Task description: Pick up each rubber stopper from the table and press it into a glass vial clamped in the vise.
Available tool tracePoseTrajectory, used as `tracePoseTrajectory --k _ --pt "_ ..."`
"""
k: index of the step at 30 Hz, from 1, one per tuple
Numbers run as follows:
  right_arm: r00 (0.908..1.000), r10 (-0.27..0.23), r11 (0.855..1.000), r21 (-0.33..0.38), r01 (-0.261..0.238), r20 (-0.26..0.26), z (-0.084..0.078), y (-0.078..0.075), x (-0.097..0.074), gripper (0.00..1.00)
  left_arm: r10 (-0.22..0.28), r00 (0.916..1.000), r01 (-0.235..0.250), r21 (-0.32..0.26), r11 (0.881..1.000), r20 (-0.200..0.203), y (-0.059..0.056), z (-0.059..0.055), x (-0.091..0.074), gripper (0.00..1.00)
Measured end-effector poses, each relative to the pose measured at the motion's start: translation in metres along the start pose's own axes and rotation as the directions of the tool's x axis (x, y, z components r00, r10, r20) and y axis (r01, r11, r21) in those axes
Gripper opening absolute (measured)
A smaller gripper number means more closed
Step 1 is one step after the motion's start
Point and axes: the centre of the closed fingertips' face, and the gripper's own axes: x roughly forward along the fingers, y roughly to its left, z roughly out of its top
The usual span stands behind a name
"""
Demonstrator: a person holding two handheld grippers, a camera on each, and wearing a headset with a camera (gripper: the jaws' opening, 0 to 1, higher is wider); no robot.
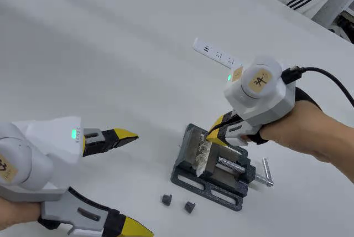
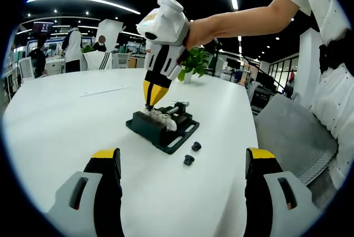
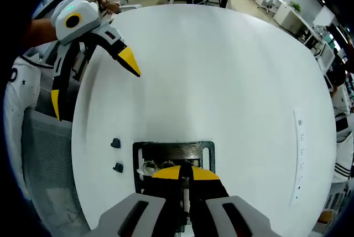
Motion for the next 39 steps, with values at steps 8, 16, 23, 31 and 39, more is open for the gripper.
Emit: tracePoseTrajectory --k 8,16,23,31,39 --pt "0.9997 -0.024 0.999 -0.042 0.024 0.01 -0.0001 -0.0006 -0.0004 0.0 0.001 1.0 -0.001 0.0 1.0 0.0 0.0003 0.0002 -0.0006 0.92" --pt "0.9987 -0.043 0.997 -0.063 0.045 0.027 -0.0002 -0.0003 -0.001 0.0 0.004 1.0 -0.004 -0.004 1.0 0.001 0.0004 0.0 -0.0005 0.92" --pt "0.9973 -0.058 0.996 -0.07 0.061 0.046 0.0015 -0.0012 -0.0017 0.0 0.006 1.0 -0.006 -0.008 1.0 -0.001 0.001 -0.0012 -0.0015 0.92" --pt "0.9949 -0.081 0.992 -0.088 0.086 0.06 0.0007 0.0001 -0.0012 0.0 0.007 1.0 -0.007 -0.011 1.0 0.0 0.0009 -0.0018 -0.0017 0.92" --pt "0.9961 -0.062 0.996 -0.053 0.065 0.062 -0.0003 -0.0015 -0.0004 0.0 0.01 0.9999 -0.01 -0.01 1.0 0.003 0.0016 -0.0017 -0.0018 0.92"
